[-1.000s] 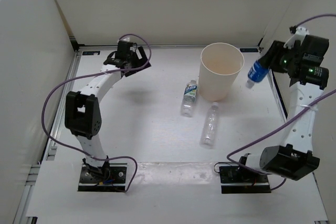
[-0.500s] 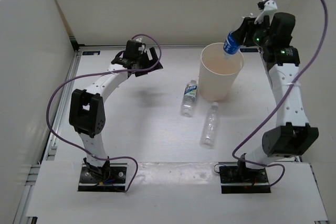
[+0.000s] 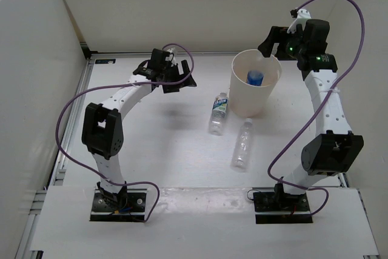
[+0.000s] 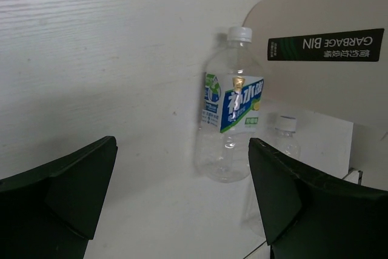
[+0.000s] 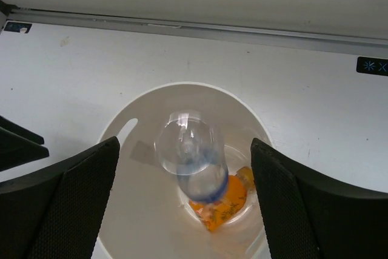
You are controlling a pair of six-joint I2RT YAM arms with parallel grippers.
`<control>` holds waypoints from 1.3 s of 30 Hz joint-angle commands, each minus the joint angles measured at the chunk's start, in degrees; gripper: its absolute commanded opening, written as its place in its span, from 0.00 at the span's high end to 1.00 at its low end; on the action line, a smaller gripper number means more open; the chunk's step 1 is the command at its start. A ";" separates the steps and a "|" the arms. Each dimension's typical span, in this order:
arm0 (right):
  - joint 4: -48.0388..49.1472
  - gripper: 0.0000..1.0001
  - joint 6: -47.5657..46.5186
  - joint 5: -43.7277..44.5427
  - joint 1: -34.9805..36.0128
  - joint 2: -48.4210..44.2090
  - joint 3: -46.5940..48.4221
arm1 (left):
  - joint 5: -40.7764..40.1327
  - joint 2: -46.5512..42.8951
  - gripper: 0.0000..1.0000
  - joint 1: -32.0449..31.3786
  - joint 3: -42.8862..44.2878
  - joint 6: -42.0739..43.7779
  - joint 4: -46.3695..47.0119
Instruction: Put the plastic bottles in the bin
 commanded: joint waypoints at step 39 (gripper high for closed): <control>-3.37 0.10 3.91 -3.85 -14.73 -9.79 -3.36 | -0.12 27.08 0.00 -16.81 27.80 4.15 -18.41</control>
